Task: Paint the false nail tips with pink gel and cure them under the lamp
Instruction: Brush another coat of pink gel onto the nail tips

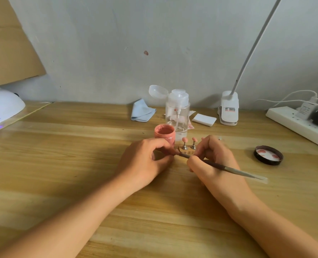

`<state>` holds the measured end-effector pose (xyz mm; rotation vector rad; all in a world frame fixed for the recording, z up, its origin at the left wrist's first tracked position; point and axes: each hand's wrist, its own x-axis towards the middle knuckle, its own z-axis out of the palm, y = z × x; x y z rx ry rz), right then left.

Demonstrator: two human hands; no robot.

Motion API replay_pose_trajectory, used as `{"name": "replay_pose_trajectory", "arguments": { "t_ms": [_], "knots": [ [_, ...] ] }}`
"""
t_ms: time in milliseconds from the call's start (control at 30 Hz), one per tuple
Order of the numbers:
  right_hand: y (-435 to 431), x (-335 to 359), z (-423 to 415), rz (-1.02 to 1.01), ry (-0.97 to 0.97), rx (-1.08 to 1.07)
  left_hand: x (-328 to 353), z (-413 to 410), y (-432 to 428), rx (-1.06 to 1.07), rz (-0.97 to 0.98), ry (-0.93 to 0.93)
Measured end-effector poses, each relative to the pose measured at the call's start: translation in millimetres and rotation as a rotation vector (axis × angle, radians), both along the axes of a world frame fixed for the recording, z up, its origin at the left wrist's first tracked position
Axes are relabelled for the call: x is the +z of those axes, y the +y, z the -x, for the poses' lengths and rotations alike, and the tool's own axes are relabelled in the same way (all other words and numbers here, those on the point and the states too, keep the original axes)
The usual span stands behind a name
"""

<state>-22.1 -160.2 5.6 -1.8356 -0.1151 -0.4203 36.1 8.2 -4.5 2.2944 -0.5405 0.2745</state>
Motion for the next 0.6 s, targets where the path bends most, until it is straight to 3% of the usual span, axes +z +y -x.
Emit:
{"name": "replay_pose_trajectory", "arguments": {
  "t_ms": [600],
  "knots": [
    [0.5, 4.9, 2.7, -0.013, 0.023, -0.041, 0.1, 0.4, 1.1, -0.014, 0.014, 0.028]
  ]
}}
